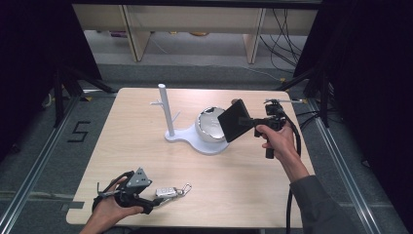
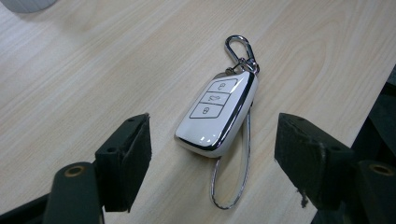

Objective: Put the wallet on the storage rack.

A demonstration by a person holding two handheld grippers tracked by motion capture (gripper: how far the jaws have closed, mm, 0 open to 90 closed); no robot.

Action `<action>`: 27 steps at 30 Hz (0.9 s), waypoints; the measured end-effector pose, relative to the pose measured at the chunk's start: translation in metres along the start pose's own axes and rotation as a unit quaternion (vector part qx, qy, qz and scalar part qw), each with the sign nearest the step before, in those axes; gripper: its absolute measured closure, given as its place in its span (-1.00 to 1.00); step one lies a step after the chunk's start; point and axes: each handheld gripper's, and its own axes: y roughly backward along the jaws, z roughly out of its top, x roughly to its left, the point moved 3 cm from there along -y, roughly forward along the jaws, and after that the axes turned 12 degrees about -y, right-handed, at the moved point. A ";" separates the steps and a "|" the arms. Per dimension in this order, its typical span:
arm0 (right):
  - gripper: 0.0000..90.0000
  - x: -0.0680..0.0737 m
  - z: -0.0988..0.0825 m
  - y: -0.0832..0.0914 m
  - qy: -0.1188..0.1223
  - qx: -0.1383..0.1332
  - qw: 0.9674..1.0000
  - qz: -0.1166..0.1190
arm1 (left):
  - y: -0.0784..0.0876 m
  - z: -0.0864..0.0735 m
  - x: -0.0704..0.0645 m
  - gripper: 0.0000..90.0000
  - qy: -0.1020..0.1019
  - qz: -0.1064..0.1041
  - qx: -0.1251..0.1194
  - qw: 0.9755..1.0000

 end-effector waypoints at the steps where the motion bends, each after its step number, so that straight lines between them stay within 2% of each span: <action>1: 0.75 0.000 0.000 0.000 0.000 0.000 1.000 0.000 | 0.000 0.000 0.001 -0.40 -0.005 0.001 0.004 1.000; 3: 0.76 -0.002 0.003 -0.006 -0.006 0.004 1.000 -0.002 | -0.001 0.000 -0.001 -0.40 0.004 -0.001 0.002 1.000; 7: 0.75 -0.005 0.006 -0.014 -0.008 0.003 1.000 -0.008 | -0.003 -0.001 -0.001 -0.41 -0.004 -0.002 0.008 1.000; 9: 0.75 -0.006 0.010 -0.018 -0.002 0.003 1.000 -0.009 | -0.003 -0.001 -0.001 -0.43 -0.003 -0.002 0.008 1.000; 10: 0.75 -0.001 0.011 -0.020 -0.023 0.010 1.000 -0.012 | -0.004 -0.001 -0.002 -0.43 0.000 -0.004 0.006 1.000; 11: 0.75 -0.003 0.013 -0.022 -0.007 0.004 1.000 -0.012 | -0.004 -0.001 -0.002 -0.43 0.002 -0.004 0.006 1.000; 14: 0.75 -0.001 0.016 -0.027 -0.019 0.006 1.000 -0.015 | -0.005 -0.002 -0.002 -0.44 0.002 -0.004 0.008 1.000; 18: 0.75 -0.004 0.018 -0.033 -0.013 0.002 1.000 -0.019 | -0.005 -0.002 -0.003 -0.45 0.003 -0.007 0.011 1.000; 19: 0.75 -0.002 0.017 -0.038 -0.034 0.013 0.999 -0.018 | -0.006 -0.003 -0.003 -0.45 0.004 -0.008 0.011 1.000; 20: 0.75 -0.004 0.017 -0.041 -0.021 0.008 1.000 -0.020 | -0.006 -0.003 -0.003 -0.45 0.004 -0.008 0.011 1.000; 23: 0.75 -0.006 0.018 -0.046 -0.019 0.008 0.999 -0.024 | -0.006 -0.003 -0.003 -0.45 0.003 -0.009 0.015 1.000; 24: 0.75 -0.004 0.017 -0.049 -0.042 0.014 0.999 -0.024 | -0.006 -0.003 -0.003 -0.46 0.003 -0.010 0.015 1.000; 25: 0.75 -0.005 0.017 -0.054 -0.037 0.014 0.999 -0.026 | -0.006 -0.004 -0.003 -0.46 0.002 -0.010 0.016 1.000; 26: 0.75 -0.007 0.018 -0.056 -0.018 0.010 0.999 -0.032 | -0.006 -0.004 -0.002 -0.46 0.003 -0.005 0.014 1.000; 27: 0.75 -0.007 0.018 -0.056 -0.018 0.010 0.999 -0.032 | -0.006 -0.004 -0.002 -0.46 0.003 -0.005 0.014 1.000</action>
